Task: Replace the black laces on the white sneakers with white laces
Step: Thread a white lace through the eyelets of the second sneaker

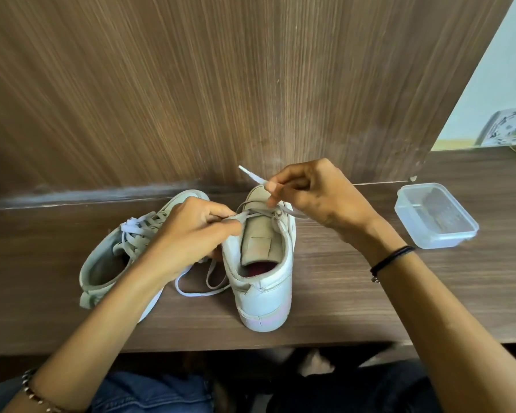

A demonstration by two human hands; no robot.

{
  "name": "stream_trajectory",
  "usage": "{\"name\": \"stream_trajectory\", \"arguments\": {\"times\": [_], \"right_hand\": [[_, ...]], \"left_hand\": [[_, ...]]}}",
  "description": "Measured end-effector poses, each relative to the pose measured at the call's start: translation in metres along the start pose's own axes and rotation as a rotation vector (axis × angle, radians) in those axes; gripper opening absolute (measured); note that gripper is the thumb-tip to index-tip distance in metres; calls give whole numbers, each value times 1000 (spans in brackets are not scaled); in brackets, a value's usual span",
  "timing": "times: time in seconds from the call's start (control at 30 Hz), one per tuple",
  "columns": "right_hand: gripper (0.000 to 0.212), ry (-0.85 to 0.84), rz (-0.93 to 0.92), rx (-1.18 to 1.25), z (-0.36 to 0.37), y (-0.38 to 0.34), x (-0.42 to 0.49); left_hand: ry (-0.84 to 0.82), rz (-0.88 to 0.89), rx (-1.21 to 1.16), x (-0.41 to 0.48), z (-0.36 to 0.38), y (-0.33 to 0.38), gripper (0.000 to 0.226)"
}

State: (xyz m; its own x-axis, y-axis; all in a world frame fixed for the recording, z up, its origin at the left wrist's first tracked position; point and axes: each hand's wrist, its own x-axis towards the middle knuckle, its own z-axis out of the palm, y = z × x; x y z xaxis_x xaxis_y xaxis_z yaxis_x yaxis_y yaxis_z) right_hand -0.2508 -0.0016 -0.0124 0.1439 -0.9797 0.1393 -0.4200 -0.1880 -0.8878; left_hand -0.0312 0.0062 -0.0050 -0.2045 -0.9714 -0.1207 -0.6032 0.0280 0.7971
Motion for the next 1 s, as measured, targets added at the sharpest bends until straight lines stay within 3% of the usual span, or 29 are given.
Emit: {"name": "stream_trajectory", "arguments": {"times": [0.2,0.8,1.0], "right_hand": [[25,-16,-21,40,0,0,0],[1,-194,16,-187,14,-9,5],[13,-271,34,-242,14,-7,7]], "left_hand": [[-66,-120,-141,3,-7,4,10],[-89,-159,-294,1,-10,1,7],[-99,-142,-286,-1,-8,5,6]]}}
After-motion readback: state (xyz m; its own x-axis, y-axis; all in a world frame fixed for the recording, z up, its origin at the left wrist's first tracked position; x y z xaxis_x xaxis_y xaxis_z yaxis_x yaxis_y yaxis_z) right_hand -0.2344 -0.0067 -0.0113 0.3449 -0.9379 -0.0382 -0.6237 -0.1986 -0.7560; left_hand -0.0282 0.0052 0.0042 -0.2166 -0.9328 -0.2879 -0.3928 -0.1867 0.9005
